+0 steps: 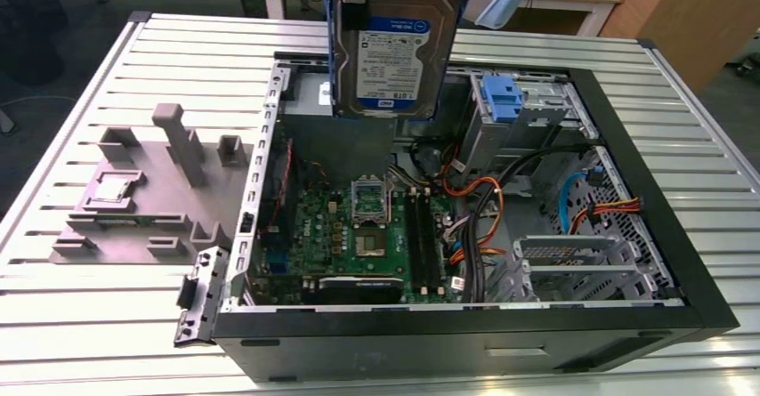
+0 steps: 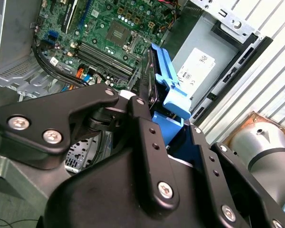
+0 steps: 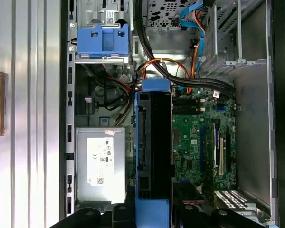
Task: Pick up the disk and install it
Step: 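Insert the disk into the insertion slot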
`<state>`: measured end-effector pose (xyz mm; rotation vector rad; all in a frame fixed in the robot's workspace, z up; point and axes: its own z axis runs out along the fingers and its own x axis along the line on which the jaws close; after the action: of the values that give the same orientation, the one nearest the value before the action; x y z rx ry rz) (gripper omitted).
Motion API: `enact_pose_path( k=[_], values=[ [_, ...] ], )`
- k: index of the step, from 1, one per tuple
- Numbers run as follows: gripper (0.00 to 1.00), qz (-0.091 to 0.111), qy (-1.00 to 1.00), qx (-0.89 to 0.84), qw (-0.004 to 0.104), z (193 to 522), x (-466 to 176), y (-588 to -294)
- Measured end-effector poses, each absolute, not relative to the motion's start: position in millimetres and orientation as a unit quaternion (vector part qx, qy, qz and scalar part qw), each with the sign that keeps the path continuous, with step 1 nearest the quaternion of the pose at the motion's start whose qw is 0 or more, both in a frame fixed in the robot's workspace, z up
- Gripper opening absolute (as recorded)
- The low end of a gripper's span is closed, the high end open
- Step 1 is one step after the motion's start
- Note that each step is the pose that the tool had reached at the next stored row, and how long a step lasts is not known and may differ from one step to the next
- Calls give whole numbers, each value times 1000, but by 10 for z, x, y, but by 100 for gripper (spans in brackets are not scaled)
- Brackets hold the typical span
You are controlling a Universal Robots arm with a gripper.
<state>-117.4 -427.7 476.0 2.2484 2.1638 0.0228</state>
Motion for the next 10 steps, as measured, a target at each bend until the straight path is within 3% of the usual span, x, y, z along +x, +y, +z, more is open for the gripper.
enact_pose_path(
  k=[10],
  values=[
    [37, 7, 693, 720, 11, 4753, -1174, -4392]
  ],
)
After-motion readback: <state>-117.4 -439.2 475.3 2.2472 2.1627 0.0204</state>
